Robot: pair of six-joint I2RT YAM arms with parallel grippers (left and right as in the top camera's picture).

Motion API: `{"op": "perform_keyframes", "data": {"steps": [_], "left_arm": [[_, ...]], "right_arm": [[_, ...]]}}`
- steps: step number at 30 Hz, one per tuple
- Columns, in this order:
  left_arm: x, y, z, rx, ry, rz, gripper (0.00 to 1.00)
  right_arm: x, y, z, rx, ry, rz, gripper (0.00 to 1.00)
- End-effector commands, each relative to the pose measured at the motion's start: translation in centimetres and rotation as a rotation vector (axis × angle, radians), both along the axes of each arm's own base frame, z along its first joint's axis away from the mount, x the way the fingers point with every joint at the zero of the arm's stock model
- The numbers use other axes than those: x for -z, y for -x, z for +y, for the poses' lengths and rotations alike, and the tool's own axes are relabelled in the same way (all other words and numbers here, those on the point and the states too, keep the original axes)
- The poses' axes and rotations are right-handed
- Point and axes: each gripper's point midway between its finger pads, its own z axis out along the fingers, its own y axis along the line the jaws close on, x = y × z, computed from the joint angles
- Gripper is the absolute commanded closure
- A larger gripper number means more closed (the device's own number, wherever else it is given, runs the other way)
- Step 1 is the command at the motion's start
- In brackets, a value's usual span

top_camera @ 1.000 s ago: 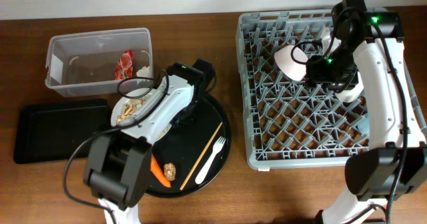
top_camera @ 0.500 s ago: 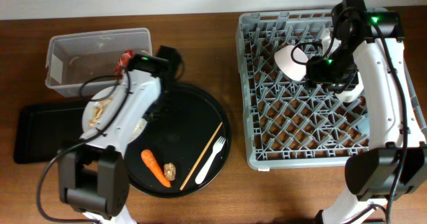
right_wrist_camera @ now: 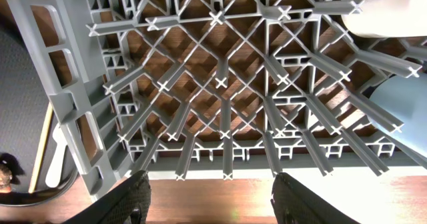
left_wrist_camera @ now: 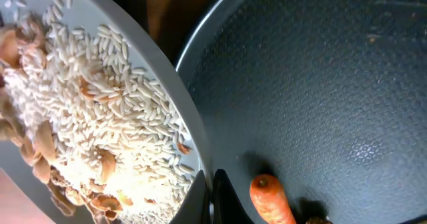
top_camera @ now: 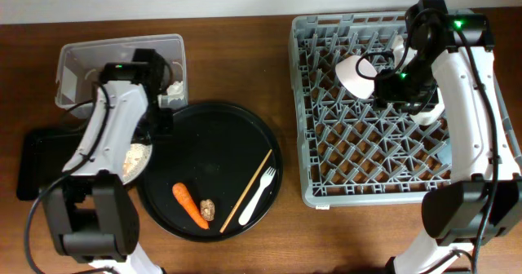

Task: Sort waste into correct bins and load items into the dishwasher rack
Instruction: 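Lift the plate with left gripper and tilt it over the black tray, then tip rice and shells off the plate onto the black tray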

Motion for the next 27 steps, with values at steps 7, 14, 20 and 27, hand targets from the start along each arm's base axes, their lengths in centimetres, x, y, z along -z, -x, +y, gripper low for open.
{"op": "perform_keyframes", "data": {"steps": [7, 14, 20, 27], "left_arm": [[-1.4, -1.2, 1.4, -0.013, 0.235, -0.094, 1.00], [-2.0, -1.7, 2.5, -0.030, 0.278, -0.145, 1.00], [-4.2, -1.9, 3.1, -0.017, 0.330, -0.232, 1.00], [-5.9, -2.1, 3.5, -0.021, 0.522, -0.331, 1.00]], "right_arm": [[0.1, 0.1, 0.0, 0.003, 0.008, 0.009, 0.38], [0.1, 0.2, 0.0, 0.004, 0.008, 0.013, 0.38], [0.1, 0.3, 0.0, 0.004, 0.008, 0.016, 0.38], [0.1, 0.5, 0.0, 0.003, 0.008, 0.024, 0.38]]}}
